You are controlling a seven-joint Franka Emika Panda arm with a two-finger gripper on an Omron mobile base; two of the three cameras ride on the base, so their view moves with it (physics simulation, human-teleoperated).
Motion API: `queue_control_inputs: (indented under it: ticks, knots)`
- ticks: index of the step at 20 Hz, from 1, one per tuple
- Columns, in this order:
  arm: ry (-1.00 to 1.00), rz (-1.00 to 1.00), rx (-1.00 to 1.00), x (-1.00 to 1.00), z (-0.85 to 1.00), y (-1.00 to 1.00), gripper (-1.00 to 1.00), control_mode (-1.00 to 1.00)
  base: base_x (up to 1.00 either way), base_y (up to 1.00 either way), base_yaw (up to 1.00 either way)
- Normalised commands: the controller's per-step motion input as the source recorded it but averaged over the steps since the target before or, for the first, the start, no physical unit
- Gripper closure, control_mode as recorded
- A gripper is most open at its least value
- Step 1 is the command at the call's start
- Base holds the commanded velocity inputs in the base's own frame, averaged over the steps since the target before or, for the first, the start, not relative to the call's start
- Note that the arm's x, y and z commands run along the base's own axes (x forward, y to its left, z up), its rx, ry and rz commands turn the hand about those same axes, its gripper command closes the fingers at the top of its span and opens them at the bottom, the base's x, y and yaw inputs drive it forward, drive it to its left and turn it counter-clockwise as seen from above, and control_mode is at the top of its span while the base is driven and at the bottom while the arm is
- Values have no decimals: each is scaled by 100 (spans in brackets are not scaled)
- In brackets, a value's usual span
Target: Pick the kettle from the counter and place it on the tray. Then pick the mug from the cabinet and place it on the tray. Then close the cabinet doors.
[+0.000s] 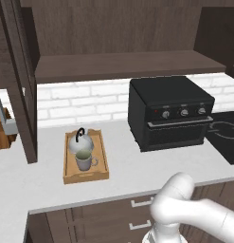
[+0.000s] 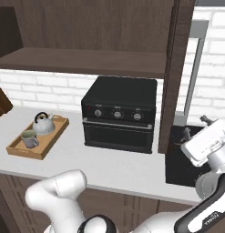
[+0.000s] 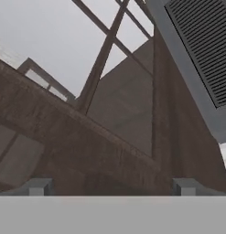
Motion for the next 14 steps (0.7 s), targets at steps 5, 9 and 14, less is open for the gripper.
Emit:
queue_control_inputs:
  ticks: [5, 9, 14]
  knots:
    - [-11, 0, -10, -5, 50, 7, -100, -100, 0, 0, 0]
    - [-12, 0, -14, -4, 46, 33, -100, -100, 0, 0, 0]
    - [-9, 0, -17, -5, 46, 43, -100, -100, 0, 0, 0]
